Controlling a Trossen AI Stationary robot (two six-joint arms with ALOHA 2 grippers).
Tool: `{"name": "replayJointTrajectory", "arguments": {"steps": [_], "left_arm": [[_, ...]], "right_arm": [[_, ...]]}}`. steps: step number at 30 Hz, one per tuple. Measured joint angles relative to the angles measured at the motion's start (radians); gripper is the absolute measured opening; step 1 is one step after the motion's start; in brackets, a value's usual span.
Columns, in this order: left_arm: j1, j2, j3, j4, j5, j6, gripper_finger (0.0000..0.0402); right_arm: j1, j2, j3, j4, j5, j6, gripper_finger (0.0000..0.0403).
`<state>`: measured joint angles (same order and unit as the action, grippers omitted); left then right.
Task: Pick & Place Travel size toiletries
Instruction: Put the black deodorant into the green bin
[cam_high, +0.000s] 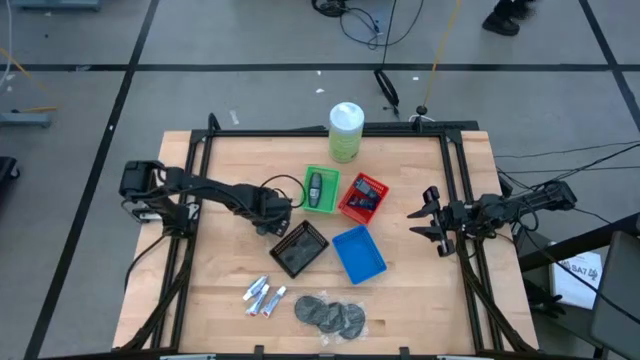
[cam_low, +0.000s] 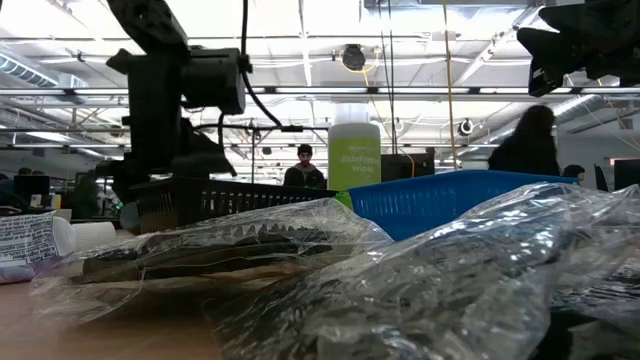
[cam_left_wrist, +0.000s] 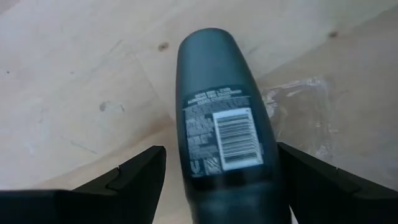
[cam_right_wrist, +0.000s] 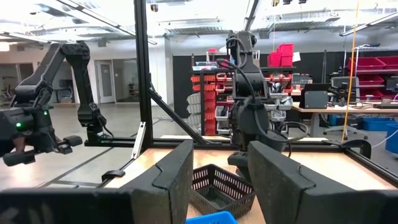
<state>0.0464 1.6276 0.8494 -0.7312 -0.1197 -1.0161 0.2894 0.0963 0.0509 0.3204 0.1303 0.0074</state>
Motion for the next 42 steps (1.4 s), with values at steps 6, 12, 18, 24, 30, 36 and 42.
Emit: {"name": "replayJointTrajectory", "arguments": {"steps": [6,12,18,24,30,36,42], "left_arm": [[0.024,0.024,0.005,-0.031,0.024,-0.023,0.0294],[0.028,0.026,0.003,0.001,0.022,0.016,0.0294],[0.032,0.027,0.003,0.001,0.022,0.013,0.0294],[0.032,0.028,0.002,0.000,0.023,0.020,0.0294],[0.032,0.029,0.001,-0.002,0.024,0.008,0.0292],[0.031,0.029,0.001,0.000,0.029,0.000,0.0230],[0.032,0.029,0.001,-0.002,0.016,0.008,0.0194]], "right_arm": [[0.000,0.000,0.000,0.000,0.000,0.000,0.0141],[0.000,0.000,0.000,0.000,0.000,0.000,0.0141],[0.000,0.000,0.000,0.000,0.000,0.000,0.0142],[0.000,0.000,0.000,0.000,0.000,0.000,0.0142],[0.000,0.000,0.000,0.000,0.000,0.000,0.0142],[0.000,0.000,0.000,0.000,0.000,0.000,0.0142],[0.000,0.000,0.000,0.000,0.000,0.000,0.0142]]}}
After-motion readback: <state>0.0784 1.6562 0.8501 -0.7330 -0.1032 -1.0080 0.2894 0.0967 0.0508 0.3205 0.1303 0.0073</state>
